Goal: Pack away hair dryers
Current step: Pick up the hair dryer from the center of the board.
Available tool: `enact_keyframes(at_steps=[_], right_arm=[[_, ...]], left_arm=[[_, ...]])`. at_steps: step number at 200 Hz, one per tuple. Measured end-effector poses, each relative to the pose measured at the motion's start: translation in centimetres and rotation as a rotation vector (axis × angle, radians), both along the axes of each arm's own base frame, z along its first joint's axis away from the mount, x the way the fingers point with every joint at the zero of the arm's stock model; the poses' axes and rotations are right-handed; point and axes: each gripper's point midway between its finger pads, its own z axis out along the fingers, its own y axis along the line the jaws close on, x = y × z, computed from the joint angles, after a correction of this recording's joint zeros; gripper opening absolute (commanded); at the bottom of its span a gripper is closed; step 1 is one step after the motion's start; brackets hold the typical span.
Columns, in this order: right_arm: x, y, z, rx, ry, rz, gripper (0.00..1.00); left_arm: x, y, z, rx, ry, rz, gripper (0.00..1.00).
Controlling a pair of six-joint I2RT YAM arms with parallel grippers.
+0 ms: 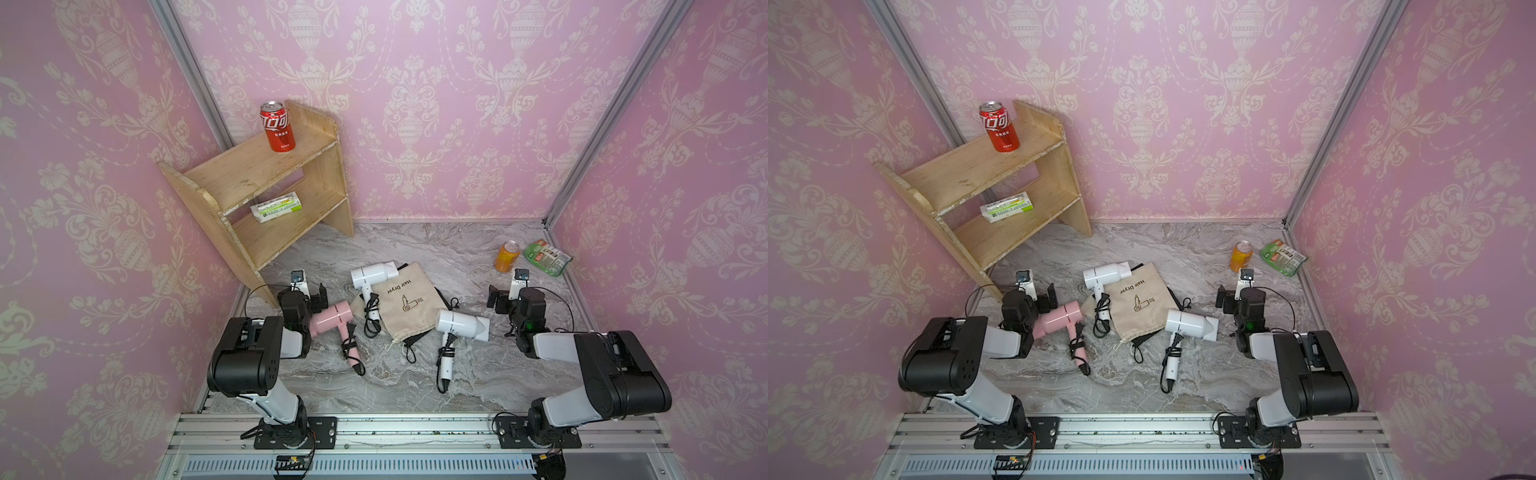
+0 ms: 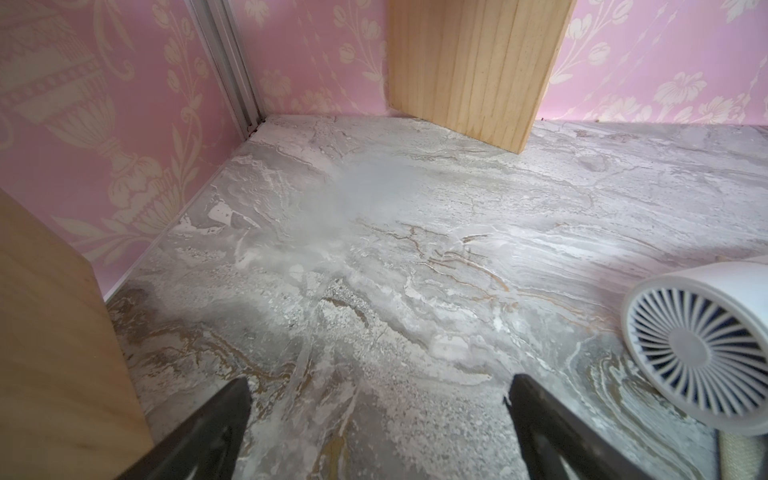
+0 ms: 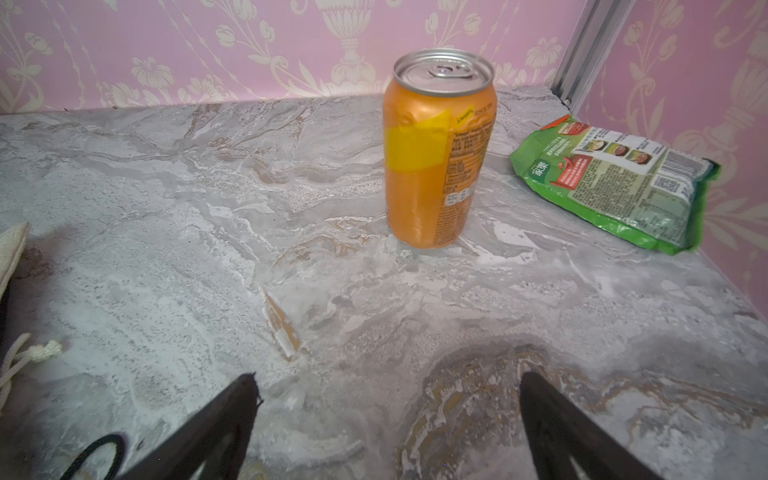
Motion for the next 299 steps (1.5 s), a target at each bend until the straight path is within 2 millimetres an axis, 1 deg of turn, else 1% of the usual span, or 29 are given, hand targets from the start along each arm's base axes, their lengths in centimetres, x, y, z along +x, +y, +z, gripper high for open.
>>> enact_keyframes(at_steps=[132, 156, 171, 178, 190, 220, 240, 257, 285, 292, 299], right_arm=[[0.0, 0.0, 0.0, 0.000, 0.000, 0.000, 1.00], [-0.1, -0.3, 0.1, -0.018, -0.003, -0.031, 1.00], [-0.1, -0.1, 0.3, -0.032, -0.009, -0.038, 1.00], [0.0, 0.1, 0.4, -0.035, -0.014, -0.038, 1.00], [0.0, 0.2, 0.5, -0.039, -0.017, -0.037, 1.00], [0.0, -0.1, 0.4, -0.041, -0.014, -0.049, 1.00], [0.0, -0.4, 0.4, -0.040, -0.011, -0.055, 1.00], [0.0, -0.5, 0.4, -0.039, -0.008, -0.056, 1.00], [0.4, -0.3, 0.2, -0.033, 0.035, -0.038, 1.00], [0.9, -0.2, 0.5, -0.035, 0.073, -0.032, 0.99], [1.9, -0.2, 1.4, -0.039, 0.099, -0.029, 1.00]], left_arm=[[0.0, -0.2, 0.0, 0.001, 0.001, -0.003, 0.99], [0.1, -0.2, 0.0, 0.002, 0.007, -0.001, 0.99], [-0.1, 0.0, 0.0, 0.004, 0.022, 0.008, 0.99], [-0.3, 0.1, 0.3, 0.006, 0.028, 0.012, 0.99], [-0.4, 0.2, 1.5, 0.009, 0.023, 0.023, 0.99], [0.5, 0.5, 6.3, -0.001, -0.046, 0.045, 0.99], [0.9, 0.4, 8.7, -0.022, -0.069, 0.046, 0.99], [0.7, 0.3, 9.8, -0.032, -0.072, 0.048, 0.99], [-0.4, 0.2, 10.3, -0.044, -0.054, 0.051, 0.99], [-0.6, 0.2, 10.5, -0.047, -0.055, 0.051, 0.99], [-0.7, 0.1, 10.7, -0.050, -0.057, 0.048, 0.99]])
